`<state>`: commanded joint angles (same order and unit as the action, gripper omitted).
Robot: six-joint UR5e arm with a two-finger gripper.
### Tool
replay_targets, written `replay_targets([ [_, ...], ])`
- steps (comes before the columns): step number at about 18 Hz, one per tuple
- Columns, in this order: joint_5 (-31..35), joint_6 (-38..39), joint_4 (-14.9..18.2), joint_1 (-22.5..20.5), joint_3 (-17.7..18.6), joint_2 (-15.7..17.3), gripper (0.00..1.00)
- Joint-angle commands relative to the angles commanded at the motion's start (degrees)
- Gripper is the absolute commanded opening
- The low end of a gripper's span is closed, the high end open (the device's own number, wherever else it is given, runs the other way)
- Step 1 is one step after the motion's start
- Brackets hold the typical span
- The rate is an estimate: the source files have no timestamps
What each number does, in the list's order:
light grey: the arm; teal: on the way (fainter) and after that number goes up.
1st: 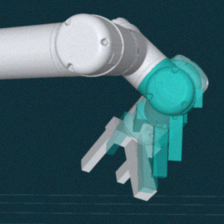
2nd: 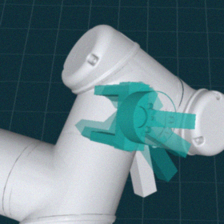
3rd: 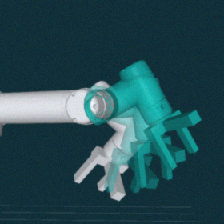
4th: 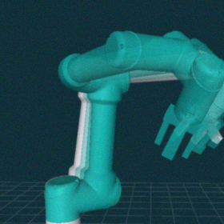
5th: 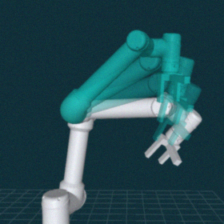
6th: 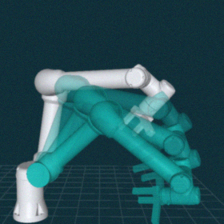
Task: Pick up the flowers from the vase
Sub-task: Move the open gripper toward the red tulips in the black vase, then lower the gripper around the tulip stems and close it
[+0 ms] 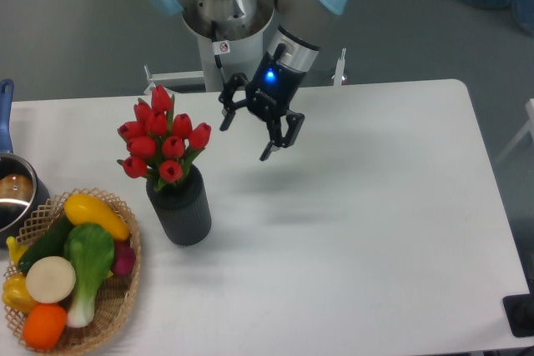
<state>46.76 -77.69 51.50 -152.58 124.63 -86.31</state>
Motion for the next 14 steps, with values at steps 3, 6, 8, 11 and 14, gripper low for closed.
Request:
replay_targets([
  [3, -4.6, -2.6, -0.1, 0.2, -0.5, -2.0, 1.0],
  [6, -8.6, -5.6, 0.0, 0.4, 0.4, -2.5, 1.0],
  [8, -8.8, -6.2, 0.0, 1.1, 0.4, -2.6, 1.0],
  [11, -9.0, -6.5, -0.1, 1.5, 0.4, -2.6, 1.0],
  [14, -12.8, -6.4, -0.2, 2.3, 0.4, -3.2, 1.0],
])
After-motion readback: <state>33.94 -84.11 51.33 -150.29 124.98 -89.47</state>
